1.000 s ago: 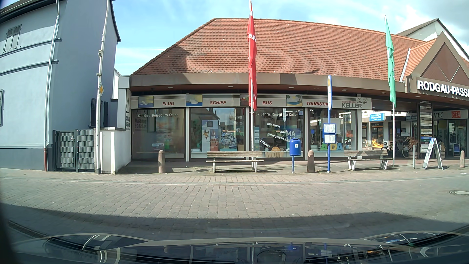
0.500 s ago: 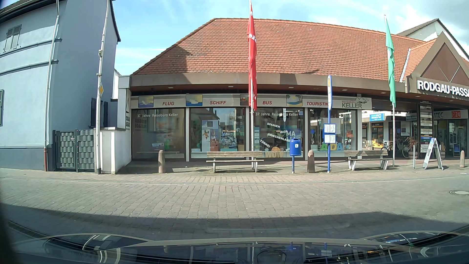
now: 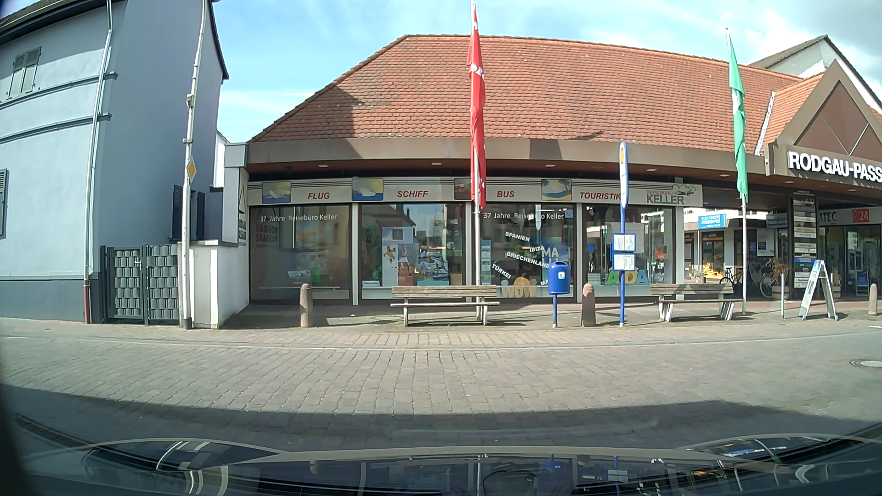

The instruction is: Follow the waypoints while adhering to traffic rules and regulations

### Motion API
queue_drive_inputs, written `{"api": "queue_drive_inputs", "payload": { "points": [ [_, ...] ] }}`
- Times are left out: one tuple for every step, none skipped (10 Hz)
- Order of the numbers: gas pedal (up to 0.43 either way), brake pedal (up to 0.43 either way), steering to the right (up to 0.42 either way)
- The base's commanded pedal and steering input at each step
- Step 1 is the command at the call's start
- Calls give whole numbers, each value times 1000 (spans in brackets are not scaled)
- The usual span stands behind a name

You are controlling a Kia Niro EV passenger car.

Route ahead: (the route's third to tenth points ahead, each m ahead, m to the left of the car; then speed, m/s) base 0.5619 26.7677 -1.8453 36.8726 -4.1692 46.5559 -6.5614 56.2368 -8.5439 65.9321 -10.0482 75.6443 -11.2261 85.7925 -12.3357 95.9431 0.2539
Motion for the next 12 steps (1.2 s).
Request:
{"api": "queue_drive_inputs", "payload": {
  "points": [
    [0,0,-332],
    [0,0,-332],
    [0,0,-332],
    [47,0,-332],
    [98,0,-333],
    [130,0,-335],
    [177,0,-344],
    [197,0,-358],
    [197,0,-374],
    [220,0,-389],
    [228,0,-413],
    [240,0,-440]
  ]
}}
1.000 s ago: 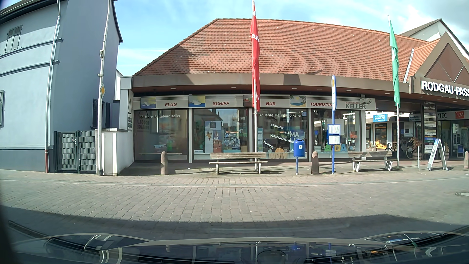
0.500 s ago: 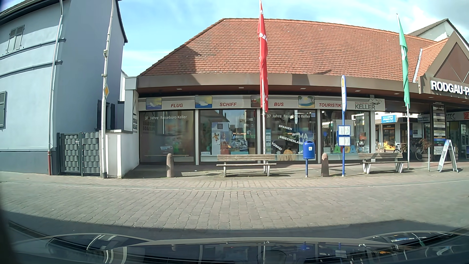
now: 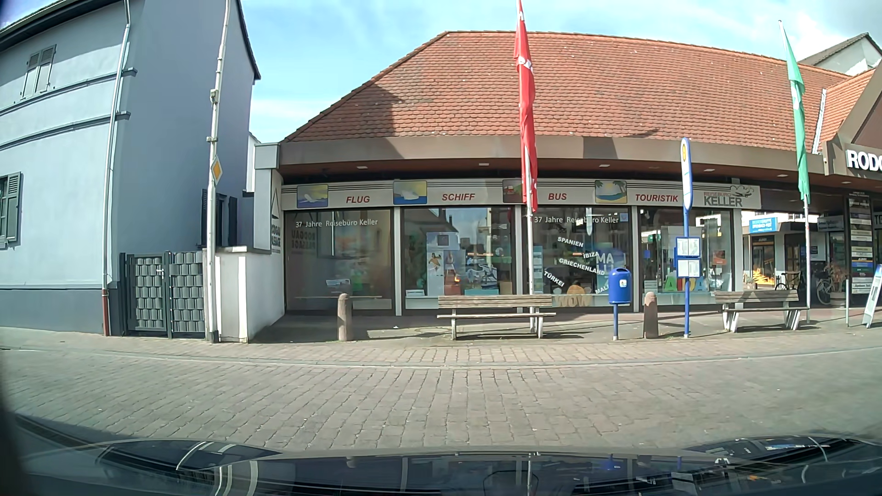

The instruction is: Follow the waypoints while adhering to traffic rules and regulations

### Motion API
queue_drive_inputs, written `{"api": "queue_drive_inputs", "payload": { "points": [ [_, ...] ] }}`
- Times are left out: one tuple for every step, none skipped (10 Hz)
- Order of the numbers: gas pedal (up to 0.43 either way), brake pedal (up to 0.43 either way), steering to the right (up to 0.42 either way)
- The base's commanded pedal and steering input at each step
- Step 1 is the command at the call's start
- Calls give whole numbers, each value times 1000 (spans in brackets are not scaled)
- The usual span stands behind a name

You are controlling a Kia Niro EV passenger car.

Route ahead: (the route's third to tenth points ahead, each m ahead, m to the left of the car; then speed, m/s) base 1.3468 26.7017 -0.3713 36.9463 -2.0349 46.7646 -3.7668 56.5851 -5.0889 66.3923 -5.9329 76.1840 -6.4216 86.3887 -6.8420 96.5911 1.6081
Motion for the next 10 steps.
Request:
{"api": "queue_drive_inputs", "payload": {
  "points": [
    [248,0,-464],
    [260,0,-494],
    [260,0,-531],
    [280,0,-556],
    [311,0,-585],
    [311,0,-610],
    [311,0,-626],
    [311,0,-640],
    [311,0,-652],
    [311,0,-661]
  ]
}}
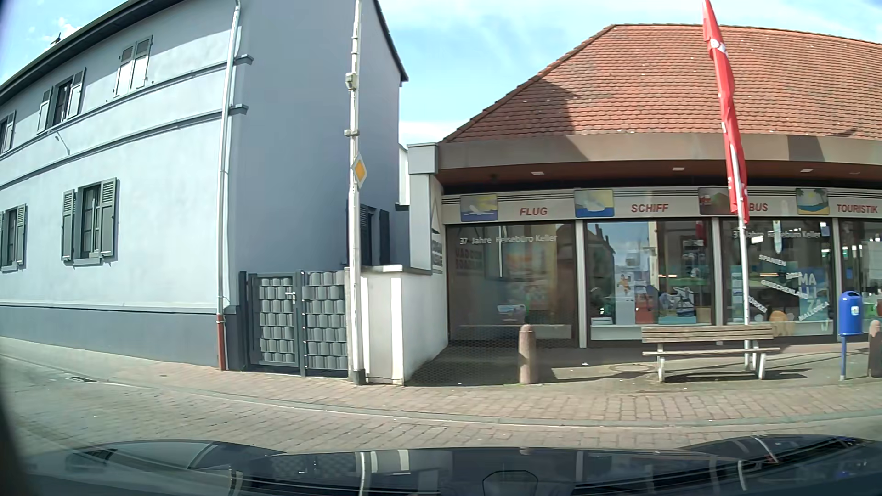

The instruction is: Follow the waypoints while adhering to traffic rules and regulations

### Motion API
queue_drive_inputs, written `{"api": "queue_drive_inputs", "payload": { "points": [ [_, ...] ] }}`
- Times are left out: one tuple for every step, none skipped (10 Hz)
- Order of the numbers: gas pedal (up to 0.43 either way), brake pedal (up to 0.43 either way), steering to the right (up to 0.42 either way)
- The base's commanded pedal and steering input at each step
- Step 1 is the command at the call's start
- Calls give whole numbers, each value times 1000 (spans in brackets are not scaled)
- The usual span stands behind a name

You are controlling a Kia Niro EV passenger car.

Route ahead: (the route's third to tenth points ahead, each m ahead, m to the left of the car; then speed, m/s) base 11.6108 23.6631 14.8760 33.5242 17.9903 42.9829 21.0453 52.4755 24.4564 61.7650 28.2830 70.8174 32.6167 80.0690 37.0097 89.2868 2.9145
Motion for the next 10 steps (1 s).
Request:
{"api": "queue_drive_inputs", "payload": {
  "points": [
    [311,0,-666],
    [311,0,-666],
    [311,0,-664],
    [311,0,-664],
    [311,0,-664],
    [311,0,-664],
    [311,0,-661],
    [280,0,-651],
    [220,0,-637],
    [157,0,-619]
  ]
}}
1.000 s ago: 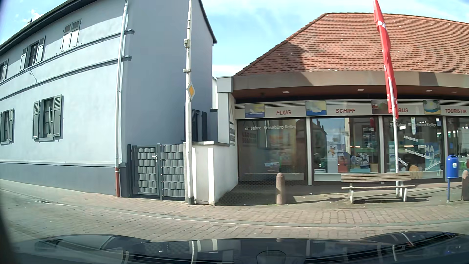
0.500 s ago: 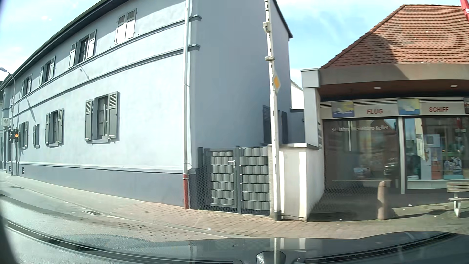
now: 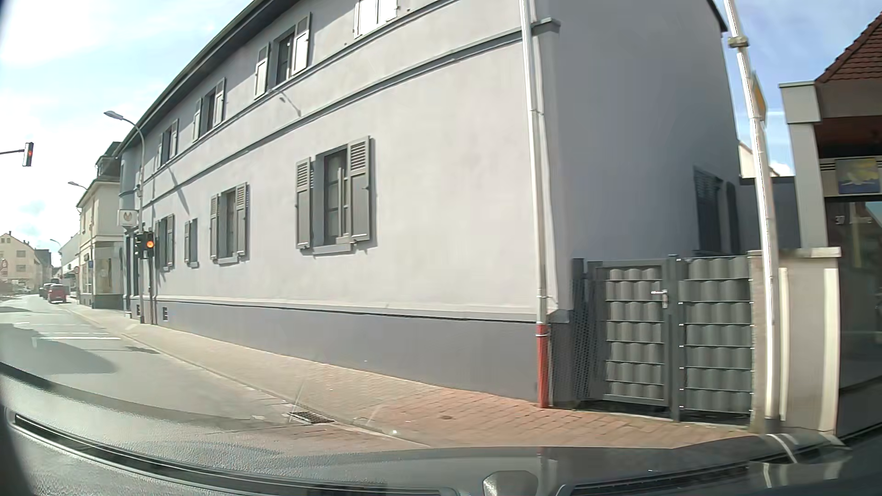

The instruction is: Follow the waypoints while adhering to traffic rules and regulations

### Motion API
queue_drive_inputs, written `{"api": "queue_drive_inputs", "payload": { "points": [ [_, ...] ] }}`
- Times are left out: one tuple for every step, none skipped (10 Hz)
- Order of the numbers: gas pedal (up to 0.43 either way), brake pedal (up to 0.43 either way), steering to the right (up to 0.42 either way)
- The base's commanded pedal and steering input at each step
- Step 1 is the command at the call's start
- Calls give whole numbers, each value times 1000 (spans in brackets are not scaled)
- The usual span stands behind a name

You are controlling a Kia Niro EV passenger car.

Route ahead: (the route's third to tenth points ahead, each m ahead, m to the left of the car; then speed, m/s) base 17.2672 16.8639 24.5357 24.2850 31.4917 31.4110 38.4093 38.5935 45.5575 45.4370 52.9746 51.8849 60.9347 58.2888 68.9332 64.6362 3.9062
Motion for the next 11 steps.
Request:
{"api": "queue_drive_inputs", "payload": {
  "points": [
    [118,0,-598],
    [98,0,-579],
    [59,0,-561],
    [47,0,-540],
    [8,0,-514],
    [0,0,-477],
    [0,0,-445],
    [0,0,-415],
    [0,0,-387],
    [0,0,-371],
    [0,0,-361]
  ]
}}
